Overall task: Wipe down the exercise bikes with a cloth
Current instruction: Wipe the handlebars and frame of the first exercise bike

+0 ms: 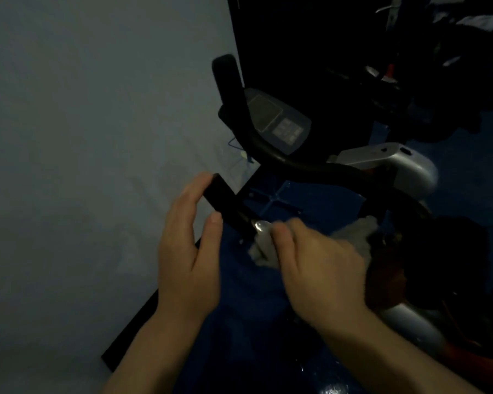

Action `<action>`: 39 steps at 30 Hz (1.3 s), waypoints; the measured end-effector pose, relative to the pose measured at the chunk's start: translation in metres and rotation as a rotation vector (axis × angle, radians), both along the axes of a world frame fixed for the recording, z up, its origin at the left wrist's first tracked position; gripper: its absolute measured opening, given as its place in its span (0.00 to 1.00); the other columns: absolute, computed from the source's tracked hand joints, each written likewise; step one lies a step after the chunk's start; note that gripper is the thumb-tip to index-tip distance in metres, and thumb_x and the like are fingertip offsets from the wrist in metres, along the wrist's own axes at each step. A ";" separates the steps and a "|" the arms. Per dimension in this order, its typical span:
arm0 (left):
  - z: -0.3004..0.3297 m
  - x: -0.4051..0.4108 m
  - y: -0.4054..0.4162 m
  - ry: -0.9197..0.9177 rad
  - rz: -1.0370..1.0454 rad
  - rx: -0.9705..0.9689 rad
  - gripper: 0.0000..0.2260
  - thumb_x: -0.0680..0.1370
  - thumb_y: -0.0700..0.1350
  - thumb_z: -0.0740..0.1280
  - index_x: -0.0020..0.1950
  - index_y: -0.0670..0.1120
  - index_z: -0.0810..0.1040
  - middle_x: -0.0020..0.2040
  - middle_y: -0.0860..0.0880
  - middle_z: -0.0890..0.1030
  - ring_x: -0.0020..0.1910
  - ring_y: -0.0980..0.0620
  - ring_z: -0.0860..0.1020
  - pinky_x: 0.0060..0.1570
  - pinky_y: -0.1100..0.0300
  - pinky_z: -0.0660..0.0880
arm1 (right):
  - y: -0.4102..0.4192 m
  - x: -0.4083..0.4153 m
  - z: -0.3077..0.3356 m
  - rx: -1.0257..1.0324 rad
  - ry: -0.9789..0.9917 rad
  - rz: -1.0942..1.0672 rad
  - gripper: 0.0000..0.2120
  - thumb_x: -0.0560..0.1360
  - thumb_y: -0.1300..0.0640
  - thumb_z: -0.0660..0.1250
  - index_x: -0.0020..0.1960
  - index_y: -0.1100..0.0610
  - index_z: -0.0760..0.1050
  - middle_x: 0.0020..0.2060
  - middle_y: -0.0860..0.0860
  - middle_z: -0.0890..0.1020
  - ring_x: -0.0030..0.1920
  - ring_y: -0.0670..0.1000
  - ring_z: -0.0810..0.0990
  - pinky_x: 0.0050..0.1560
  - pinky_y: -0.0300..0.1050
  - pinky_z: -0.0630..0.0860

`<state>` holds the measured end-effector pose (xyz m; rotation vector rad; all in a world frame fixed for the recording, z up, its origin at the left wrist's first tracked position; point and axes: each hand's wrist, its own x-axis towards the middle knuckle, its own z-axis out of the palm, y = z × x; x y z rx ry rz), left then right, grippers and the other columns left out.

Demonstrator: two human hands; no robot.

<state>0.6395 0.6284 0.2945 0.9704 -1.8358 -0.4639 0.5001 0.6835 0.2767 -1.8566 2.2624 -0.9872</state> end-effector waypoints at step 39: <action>0.014 -0.013 -0.057 -0.337 -0.369 -0.405 0.11 0.79 0.45 0.63 0.58 0.44 0.81 0.54 0.48 0.82 0.53 0.47 0.77 0.54 0.63 0.64 | 0.003 0.000 -0.017 -0.177 0.049 -0.218 0.21 0.78 0.49 0.51 0.37 0.57 0.75 0.29 0.51 0.78 0.30 0.53 0.76 0.30 0.50 0.71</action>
